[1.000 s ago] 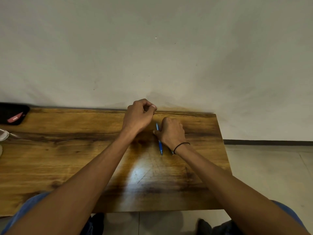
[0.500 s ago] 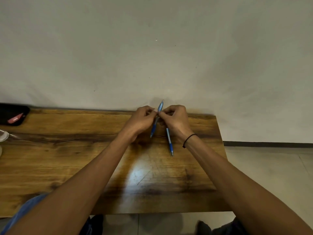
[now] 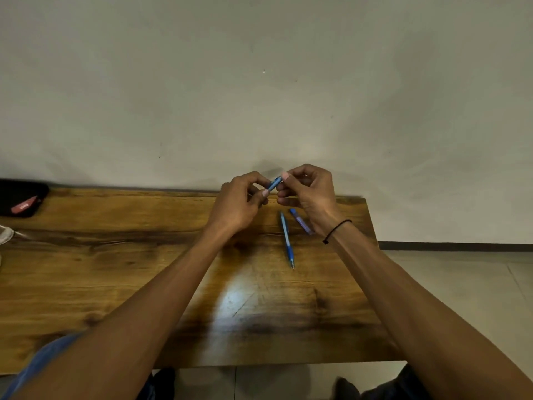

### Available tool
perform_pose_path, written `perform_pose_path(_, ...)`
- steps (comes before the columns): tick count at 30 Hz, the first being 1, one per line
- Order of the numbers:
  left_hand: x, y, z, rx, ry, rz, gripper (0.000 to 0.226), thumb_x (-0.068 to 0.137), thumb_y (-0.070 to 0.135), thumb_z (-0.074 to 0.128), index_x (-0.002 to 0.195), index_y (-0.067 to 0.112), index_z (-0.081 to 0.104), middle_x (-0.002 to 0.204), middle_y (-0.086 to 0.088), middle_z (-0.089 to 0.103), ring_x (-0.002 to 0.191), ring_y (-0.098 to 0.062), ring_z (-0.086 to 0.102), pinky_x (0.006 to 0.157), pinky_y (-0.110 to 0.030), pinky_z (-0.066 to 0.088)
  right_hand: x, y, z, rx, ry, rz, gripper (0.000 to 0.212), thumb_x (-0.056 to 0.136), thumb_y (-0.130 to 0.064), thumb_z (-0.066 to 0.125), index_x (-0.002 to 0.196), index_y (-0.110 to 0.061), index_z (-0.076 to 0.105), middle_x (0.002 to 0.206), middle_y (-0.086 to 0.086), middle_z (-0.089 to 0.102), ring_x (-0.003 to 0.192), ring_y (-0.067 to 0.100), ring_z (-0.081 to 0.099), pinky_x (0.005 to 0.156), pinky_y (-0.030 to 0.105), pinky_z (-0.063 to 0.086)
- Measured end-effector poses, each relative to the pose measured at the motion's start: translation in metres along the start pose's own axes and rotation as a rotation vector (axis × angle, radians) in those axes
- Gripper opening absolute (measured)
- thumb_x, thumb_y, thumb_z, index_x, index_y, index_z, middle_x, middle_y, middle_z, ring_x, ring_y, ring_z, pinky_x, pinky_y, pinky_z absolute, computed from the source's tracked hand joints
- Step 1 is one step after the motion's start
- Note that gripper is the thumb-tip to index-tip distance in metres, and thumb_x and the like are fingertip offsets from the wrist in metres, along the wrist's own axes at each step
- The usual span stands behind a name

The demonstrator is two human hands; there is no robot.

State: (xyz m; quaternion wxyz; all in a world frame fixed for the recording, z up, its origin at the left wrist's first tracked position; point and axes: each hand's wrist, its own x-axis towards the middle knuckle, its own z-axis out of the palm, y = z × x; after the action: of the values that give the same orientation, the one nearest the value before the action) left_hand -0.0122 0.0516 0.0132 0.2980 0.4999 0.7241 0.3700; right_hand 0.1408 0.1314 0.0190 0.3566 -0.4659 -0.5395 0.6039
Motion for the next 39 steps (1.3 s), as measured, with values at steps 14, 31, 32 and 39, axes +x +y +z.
perform_pose_path(14,-0.002,0.002,-0.002,0.136,-0.167,0.047,0.035,0.108,0.013,0.056,0.135,0.035,0.057,0.083,0.004,0.07,0.079,-0.011,0.068,0.068,-0.029,0.053,0.005,0.02,0.009,-0.053,0.095,-0.034,0.008,0.1,-0.005,0.067,0.097,0.002,0.069,0.079,0.018,0.078,0.073,0.032,0.079,0.068,0.039,0.065)
perform_pose_path(31,-0.003,-0.006,-0.007,0.137,-0.232,0.024,0.044,0.109,0.011,0.052,0.144,0.037,0.051,0.091,0.003,0.069,0.09,-0.008,0.067,0.07,-0.024,0.046,0.0,0.019,0.0,0.091,0.019,0.031,0.013,0.098,-0.008,0.071,0.102,0.005,0.069,0.085,0.023,0.079,0.079,0.035,0.08,0.067,0.037,0.066)
perform_pose_path(32,-0.003,-0.007,-0.007,0.147,-0.232,0.014,0.044,0.109,0.011,0.052,0.144,0.038,0.051,0.091,0.004,0.068,0.089,-0.007,0.066,0.068,-0.022,0.045,0.001,0.019,0.0,0.103,0.041,0.03,0.014,0.098,-0.007,0.071,0.102,0.007,0.069,0.085,0.024,0.078,0.078,0.034,0.08,0.066,0.036,0.066)
perform_pose_path(39,0.0,-0.011,-0.007,0.166,-0.225,-0.012,0.045,0.11,0.012,0.05,0.143,0.041,0.049,0.092,0.006,0.067,0.09,-0.007,0.066,0.066,-0.022,0.045,0.003,0.02,-0.005,0.186,0.058,0.093,0.019,0.098,-0.003,0.069,0.109,0.013,0.067,0.084,0.022,0.076,0.069,0.025,0.077,0.064,0.031,0.064)
